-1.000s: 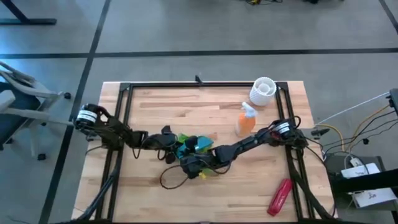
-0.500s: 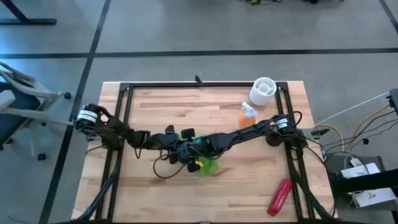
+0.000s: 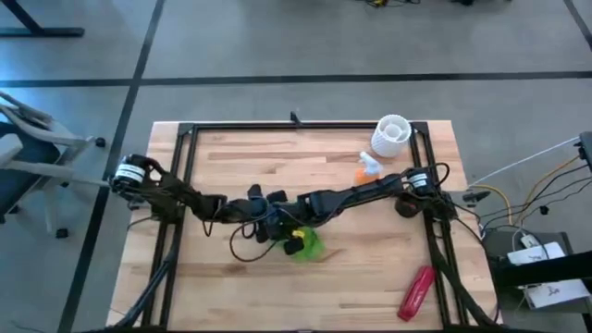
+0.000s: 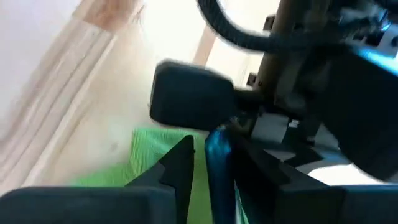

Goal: Apply microfiber cloth
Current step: Wipe the back and front of the tablet with the green microfiber cloth

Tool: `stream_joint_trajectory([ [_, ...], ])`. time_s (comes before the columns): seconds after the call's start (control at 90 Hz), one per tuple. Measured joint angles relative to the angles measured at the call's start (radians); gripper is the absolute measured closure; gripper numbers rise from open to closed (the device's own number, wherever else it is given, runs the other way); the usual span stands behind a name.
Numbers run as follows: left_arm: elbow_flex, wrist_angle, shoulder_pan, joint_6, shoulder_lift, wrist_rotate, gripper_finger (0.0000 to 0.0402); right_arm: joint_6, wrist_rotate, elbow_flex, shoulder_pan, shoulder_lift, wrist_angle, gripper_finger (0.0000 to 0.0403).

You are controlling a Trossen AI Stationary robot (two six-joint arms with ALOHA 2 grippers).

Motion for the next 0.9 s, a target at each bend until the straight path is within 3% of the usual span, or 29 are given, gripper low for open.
stream_joint_trajectory([
  [0.256,0.0,0.003,0.002,-0.007,0.0,-0.015,0.0381,0.014,-0.006,-0.001,-0.018,0.0,-0.042,0.0392],
  [0.456,-0.017,-0.026,0.002,0.009,-0.027,-0.013,0.0381,0.033,0.084,0.061,-0.016,0.0,-0.14,0.0393],
  [0.656,-0.121,-0.112,-0.007,-0.002,-0.197,-0.088,0.0381,0.1,0.128,0.193,-0.013,-0.037,-0.245,0.0393],
  [0.9,-0.246,0.061,-0.092,-0.007,-0.296,-0.112,0.0381,0.267,0.212,0.14,-0.035,-0.201,-0.208,0.0394],
])
